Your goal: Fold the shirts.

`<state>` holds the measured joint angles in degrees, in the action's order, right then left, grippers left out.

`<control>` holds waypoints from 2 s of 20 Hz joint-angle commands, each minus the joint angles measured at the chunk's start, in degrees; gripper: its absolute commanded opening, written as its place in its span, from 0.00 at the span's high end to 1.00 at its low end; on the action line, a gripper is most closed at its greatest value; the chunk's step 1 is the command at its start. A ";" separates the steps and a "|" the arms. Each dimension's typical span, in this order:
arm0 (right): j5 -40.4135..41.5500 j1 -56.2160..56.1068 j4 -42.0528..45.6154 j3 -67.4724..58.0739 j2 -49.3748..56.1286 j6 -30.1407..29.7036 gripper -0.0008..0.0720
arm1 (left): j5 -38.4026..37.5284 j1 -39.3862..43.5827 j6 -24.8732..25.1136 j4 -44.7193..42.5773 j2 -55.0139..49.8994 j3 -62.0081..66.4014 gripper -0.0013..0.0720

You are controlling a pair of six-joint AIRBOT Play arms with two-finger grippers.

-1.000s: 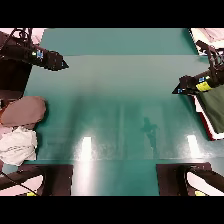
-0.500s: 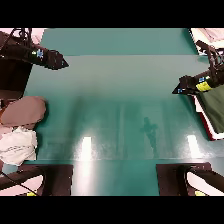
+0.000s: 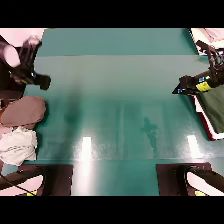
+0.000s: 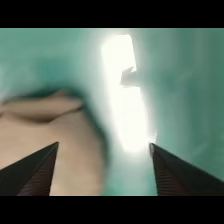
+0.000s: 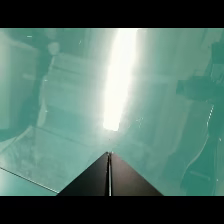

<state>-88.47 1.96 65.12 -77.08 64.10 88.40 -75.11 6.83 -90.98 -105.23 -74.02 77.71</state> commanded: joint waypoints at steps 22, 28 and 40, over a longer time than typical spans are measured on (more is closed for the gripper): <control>2.36 -0.07 0.94 -11.67 0.00 0.02 0.97 | 9.49 1.90 5.75 7.87 13.05 4.70 0.95; 4.46 -0.07 0.92 -16.81 0.00 0.02 0.97 | 8.70 14.78 21.05 44.19 14.14 17.22 0.95; 3.82 -0.04 0.98 -17.20 0.00 0.00 0.97 | 8.81 20.44 14.45 44.65 -15.10 17.53 0.07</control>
<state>-84.40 1.96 66.06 -94.21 64.07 88.40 -68.49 29.08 -71.44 -60.80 -83.66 94.80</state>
